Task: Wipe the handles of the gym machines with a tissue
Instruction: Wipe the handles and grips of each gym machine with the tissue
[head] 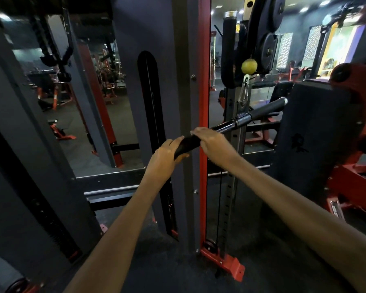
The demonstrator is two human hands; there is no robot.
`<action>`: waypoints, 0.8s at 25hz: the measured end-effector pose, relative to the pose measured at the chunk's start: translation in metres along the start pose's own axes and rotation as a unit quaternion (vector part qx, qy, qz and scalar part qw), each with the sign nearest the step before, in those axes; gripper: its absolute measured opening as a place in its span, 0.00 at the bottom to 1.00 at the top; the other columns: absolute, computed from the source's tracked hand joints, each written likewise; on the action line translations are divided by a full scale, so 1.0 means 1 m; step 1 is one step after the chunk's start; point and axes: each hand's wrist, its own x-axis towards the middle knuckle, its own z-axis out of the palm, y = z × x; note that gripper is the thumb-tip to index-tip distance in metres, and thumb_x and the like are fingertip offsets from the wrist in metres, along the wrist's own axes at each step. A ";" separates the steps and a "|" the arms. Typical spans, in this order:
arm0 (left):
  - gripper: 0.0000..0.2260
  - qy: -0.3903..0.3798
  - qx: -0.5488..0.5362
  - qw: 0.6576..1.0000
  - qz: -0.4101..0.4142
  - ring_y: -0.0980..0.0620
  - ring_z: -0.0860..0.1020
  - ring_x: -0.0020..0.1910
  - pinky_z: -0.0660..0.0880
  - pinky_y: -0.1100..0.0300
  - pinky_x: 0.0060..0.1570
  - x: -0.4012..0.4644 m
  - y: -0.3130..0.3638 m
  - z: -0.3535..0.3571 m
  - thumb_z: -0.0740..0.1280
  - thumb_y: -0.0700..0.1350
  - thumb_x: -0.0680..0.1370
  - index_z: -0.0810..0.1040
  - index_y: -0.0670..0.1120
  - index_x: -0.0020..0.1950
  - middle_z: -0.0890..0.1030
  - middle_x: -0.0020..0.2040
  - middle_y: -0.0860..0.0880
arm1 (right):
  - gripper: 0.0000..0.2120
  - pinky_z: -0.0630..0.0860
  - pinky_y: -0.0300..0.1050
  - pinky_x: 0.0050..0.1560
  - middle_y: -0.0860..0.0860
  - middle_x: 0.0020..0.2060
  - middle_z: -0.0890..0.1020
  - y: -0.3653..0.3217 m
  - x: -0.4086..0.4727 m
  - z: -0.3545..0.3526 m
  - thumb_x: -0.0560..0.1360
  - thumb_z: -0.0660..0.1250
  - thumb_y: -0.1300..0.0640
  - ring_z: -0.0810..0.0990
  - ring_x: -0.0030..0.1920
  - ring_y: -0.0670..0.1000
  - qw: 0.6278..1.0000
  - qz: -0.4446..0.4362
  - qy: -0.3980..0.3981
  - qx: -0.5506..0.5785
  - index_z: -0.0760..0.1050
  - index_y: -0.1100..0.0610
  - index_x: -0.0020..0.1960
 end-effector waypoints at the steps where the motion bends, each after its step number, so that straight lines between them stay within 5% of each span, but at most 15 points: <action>1: 0.25 0.001 0.002 1.000 -0.001 0.42 0.80 0.47 0.80 0.46 0.48 -0.001 0.000 -0.001 0.73 0.43 0.74 0.72 0.39 0.70 0.79 0.52 0.39 | 0.18 0.60 0.35 0.67 0.58 0.59 0.79 0.014 0.004 -0.012 0.74 0.59 0.72 0.76 0.61 0.54 1.000 0.004 -0.012 -0.016 0.76 0.64 0.61; 5: 0.25 0.000 -0.004 1.000 -0.017 0.45 0.80 0.49 0.78 0.52 0.51 -0.002 0.003 0.001 0.72 0.44 0.76 0.71 0.40 0.71 0.78 0.54 0.40 | 0.16 0.68 0.35 0.59 0.59 0.56 0.79 0.035 0.010 -0.026 0.74 0.60 0.71 0.78 0.58 0.55 0.962 0.265 0.059 0.032 0.76 0.64 0.59; 9: 0.25 -0.004 -0.015 1.000 -0.025 0.42 0.80 0.50 0.78 0.44 0.52 -0.001 0.000 0.003 0.73 0.42 0.75 0.72 0.39 0.69 0.78 0.55 0.39 | 0.19 0.59 0.35 0.67 0.56 0.59 0.78 0.004 0.001 0.000 0.73 0.59 0.72 0.74 0.62 0.53 1.000 -0.012 -0.024 -0.003 0.75 0.64 0.62; 11: 0.24 -0.011 -0.015 0.999 -0.039 0.44 0.79 0.50 0.78 0.45 0.50 -0.004 0.002 0.001 0.71 0.45 0.76 0.71 0.41 0.71 0.77 0.55 0.41 | 0.17 0.61 0.39 0.68 0.57 0.60 0.78 0.053 0.001 -0.016 0.75 0.60 0.70 0.75 0.63 0.53 0.997 0.027 -0.001 -0.067 0.74 0.62 0.63; 13: 0.24 -0.009 0.019 0.998 -0.064 0.46 0.78 0.52 0.77 0.48 0.51 -0.005 0.005 -0.005 0.69 0.49 0.78 0.71 0.46 0.72 0.77 0.56 0.44 | 0.18 0.62 0.39 0.68 0.59 0.62 0.76 0.073 -0.006 -0.026 0.76 0.58 0.70 0.74 0.64 0.55 0.983 0.168 0.054 -0.048 0.73 0.63 0.64; 16: 0.23 0.010 0.199 0.974 -0.109 0.46 0.73 0.60 0.67 0.50 0.59 0.003 0.017 -0.009 0.65 0.57 0.78 0.70 0.52 0.72 0.76 0.60 0.48 | 0.23 0.62 0.41 0.69 0.59 0.64 0.74 0.046 -0.012 -0.003 0.73 0.60 0.74 0.73 0.65 0.56 0.996 0.059 0.039 -0.053 0.70 0.64 0.67; 18: 0.25 0.010 0.227 0.969 -0.097 0.45 0.70 0.63 0.64 0.49 0.61 0.027 0.035 -0.004 0.63 0.61 0.77 0.68 0.54 0.72 0.74 0.64 0.49 | 0.25 0.65 0.47 0.68 0.59 0.64 0.74 0.057 -0.013 0.001 0.71 0.63 0.75 0.74 0.64 0.56 0.998 -0.023 0.033 -0.058 0.70 0.63 0.67; 20: 0.28 -0.037 0.233 0.971 -0.050 0.44 0.70 0.65 0.63 0.48 0.63 0.062 0.052 0.013 0.63 0.63 0.77 0.65 0.56 0.74 0.73 0.66 0.48 | 0.18 0.65 0.49 0.69 0.58 0.63 0.76 0.080 -0.018 -0.013 0.76 0.62 0.68 0.75 0.64 0.54 0.991 0.099 0.092 0.015 0.73 0.61 0.65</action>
